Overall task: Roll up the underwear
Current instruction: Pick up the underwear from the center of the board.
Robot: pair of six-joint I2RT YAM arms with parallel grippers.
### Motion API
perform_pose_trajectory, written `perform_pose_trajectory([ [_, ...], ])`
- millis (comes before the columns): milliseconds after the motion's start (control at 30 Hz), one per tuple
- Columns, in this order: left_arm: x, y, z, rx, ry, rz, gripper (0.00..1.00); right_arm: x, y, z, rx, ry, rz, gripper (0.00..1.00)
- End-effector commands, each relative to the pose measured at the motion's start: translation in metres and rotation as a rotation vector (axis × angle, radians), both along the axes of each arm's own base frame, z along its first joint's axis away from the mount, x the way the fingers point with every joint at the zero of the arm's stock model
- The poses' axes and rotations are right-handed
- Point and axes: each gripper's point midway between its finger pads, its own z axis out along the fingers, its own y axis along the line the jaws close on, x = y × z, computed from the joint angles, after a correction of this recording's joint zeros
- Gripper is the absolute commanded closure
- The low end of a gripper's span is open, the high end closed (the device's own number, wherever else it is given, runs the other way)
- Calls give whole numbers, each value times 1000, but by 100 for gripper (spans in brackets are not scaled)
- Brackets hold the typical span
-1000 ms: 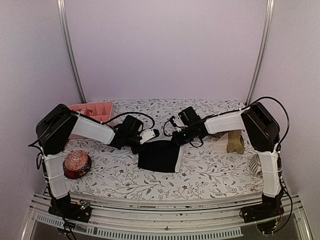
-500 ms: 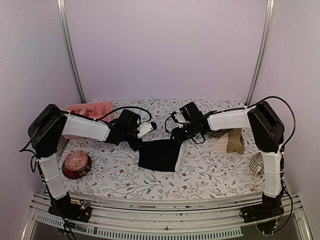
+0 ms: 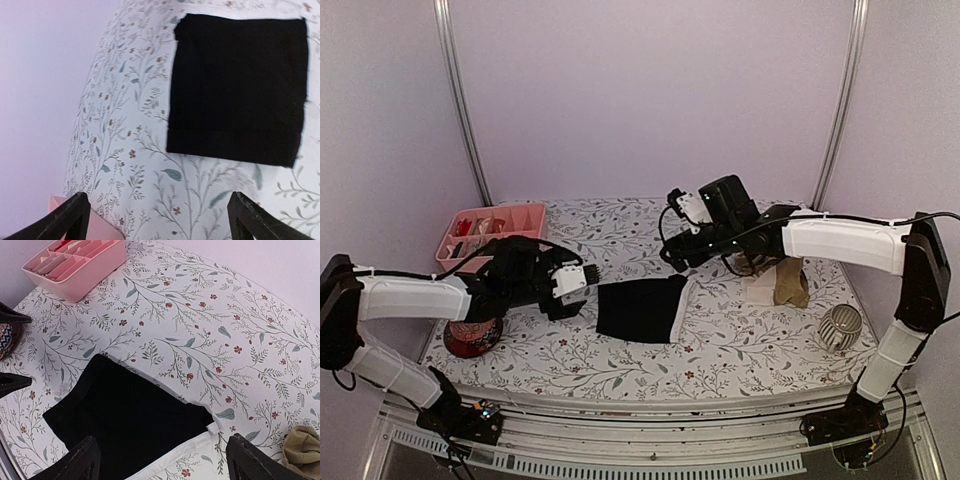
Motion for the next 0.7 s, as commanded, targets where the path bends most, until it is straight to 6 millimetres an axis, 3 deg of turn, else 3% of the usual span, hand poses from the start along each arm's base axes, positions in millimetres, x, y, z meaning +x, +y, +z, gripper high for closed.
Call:
perform_pose_trajectory([
  [0, -47, -13, -10, 33, -77, -258, 2, -18, -27, -3, -44, 2, -35, 10],
  [133, -73, -17, -24, 56, -151, -332, 2, -32, -39, -9, -33, 6, -41, 9],
  [233, -80, -21, -37, 90, -165, -353, 3, -40, -46, -10, -18, -4, -42, 9],
  [667, -68, -36, -93, 276, -191, -320, 19, -56, -60, -11, 31, -34, -39, 9],
])
